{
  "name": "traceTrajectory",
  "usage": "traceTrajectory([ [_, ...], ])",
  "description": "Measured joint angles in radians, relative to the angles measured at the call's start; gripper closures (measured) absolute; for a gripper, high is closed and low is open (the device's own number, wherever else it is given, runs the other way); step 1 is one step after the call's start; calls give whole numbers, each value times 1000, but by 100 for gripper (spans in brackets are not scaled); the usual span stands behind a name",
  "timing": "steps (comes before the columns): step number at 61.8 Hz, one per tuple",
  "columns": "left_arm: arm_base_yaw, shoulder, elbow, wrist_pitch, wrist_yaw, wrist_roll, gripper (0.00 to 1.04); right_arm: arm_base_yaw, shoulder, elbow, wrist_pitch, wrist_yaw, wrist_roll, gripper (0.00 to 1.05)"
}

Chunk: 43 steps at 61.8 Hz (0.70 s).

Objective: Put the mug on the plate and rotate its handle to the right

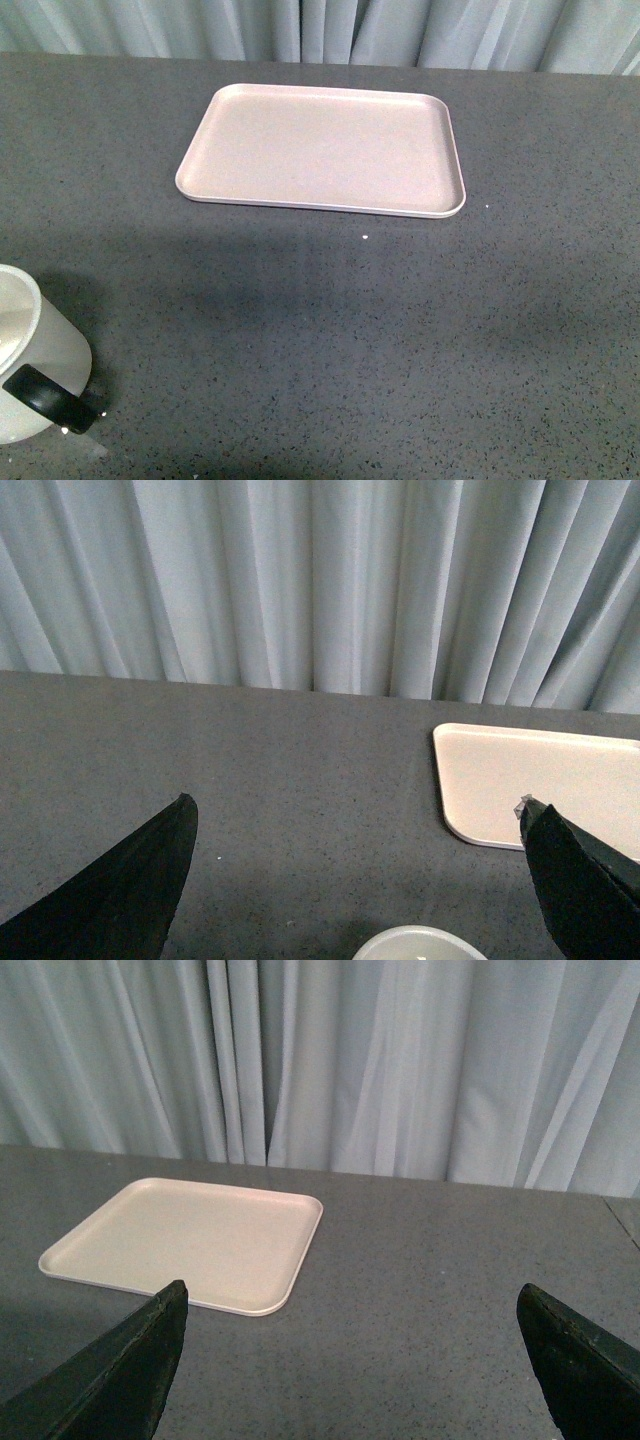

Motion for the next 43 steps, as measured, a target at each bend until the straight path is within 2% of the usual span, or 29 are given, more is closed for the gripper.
traceTrajectory([
  [29, 0, 0, 0, 0, 0, 0, 9, 0, 0, 0, 0, 0, 0, 9],
  [31, -10, 26, 16, -48, -47, -26, 9, 0, 0, 0, 0, 0, 0, 9],
  [35, -42, 227, 163, -359, -222, -193, 9, 0, 0, 0, 0, 2, 0, 9],
  [39, -9, 400, 249, -500, -254, -274, 9, 0, 0, 0, 0, -1, 0, 9],
  [43, 34, 522, 284, -484, -227, -291, 9, 0, 0, 0, 0, 0, 0, 9],
])
